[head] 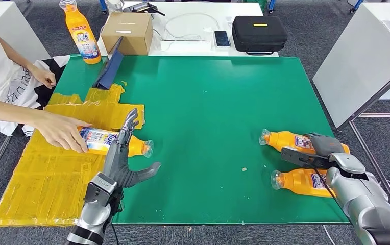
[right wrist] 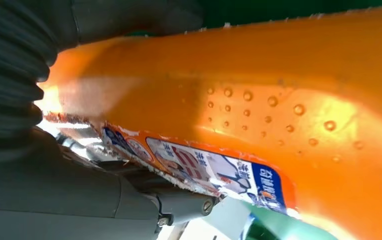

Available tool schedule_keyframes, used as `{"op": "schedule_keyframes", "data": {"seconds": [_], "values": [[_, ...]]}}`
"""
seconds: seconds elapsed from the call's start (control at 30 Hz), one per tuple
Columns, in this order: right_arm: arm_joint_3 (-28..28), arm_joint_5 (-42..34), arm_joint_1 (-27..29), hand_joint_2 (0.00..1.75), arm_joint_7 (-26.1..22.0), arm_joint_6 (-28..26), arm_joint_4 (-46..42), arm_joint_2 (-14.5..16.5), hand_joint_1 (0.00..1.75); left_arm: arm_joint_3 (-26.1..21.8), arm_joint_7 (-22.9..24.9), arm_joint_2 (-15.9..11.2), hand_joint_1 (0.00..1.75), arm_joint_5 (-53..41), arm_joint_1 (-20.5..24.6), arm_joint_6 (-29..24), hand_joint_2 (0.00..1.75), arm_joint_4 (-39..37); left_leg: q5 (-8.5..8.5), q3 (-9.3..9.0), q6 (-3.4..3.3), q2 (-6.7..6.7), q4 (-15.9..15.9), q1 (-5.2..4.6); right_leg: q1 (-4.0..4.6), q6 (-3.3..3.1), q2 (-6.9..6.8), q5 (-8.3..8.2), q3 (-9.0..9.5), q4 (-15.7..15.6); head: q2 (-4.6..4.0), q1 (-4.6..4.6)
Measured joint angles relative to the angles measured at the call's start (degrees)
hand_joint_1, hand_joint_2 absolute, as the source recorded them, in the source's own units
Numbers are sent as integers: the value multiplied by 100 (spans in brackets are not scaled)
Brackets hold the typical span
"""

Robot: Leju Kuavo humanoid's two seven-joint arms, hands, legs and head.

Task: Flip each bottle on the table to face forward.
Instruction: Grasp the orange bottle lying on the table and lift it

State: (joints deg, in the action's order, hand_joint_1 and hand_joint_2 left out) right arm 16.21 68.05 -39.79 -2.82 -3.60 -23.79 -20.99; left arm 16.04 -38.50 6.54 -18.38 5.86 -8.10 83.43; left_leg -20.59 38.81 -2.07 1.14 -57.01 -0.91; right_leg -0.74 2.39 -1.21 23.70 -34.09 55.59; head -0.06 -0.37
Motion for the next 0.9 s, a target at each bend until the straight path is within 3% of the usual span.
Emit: {"op": "schedule_keyframes", "data": {"seconds": [0.27, 0.47, 0.57, 0.7, 0.9], "values": [[18, 275, 16, 175, 471, -1026, 39, 297, 174, 85, 87, 19, 0, -8, -41, -25, 175, 3, 1, -2, -1, 3, 0, 0, 1, 0, 1, -1, 0, 1, -1, 0], [-97, 942, 166, 175, 988, -2765, -288, 664, 167, 93, 199, 75, 0, -104, -102, -77, 175, 50, 1, 0, 0, 7, 0, 1, 3, 0, 3, -1, -4, 3, -1, -2], [-327, 1317, 399, 175, 857, -3363, -916, 972, 167, 129, 245, 117, 0, -156, -100, -111, 175, 56, 1, 2, 0, 5, 1, 6, 8, -1, 2, 0, -4, 3, 0, 1], [-630, 1887, 934, 175, 651, -3599, -2288, 1502, 172, 217, 278, 178, 0, -208, -62, -123, 175, 55, 0, 2, 2, 9, 2, 8, 10, -3, 3, 2, -10, 3, 0, -1], [-765, 1751, 1441, 175, 258, -3622, -3646, 2041, 174, 282, 298, 222, 0, -209, -44, -123, 175, 54, 0, 5, 2, 2, 2, 10, 9, -6, 1, 6, -12, 3, 0, 2]]}}
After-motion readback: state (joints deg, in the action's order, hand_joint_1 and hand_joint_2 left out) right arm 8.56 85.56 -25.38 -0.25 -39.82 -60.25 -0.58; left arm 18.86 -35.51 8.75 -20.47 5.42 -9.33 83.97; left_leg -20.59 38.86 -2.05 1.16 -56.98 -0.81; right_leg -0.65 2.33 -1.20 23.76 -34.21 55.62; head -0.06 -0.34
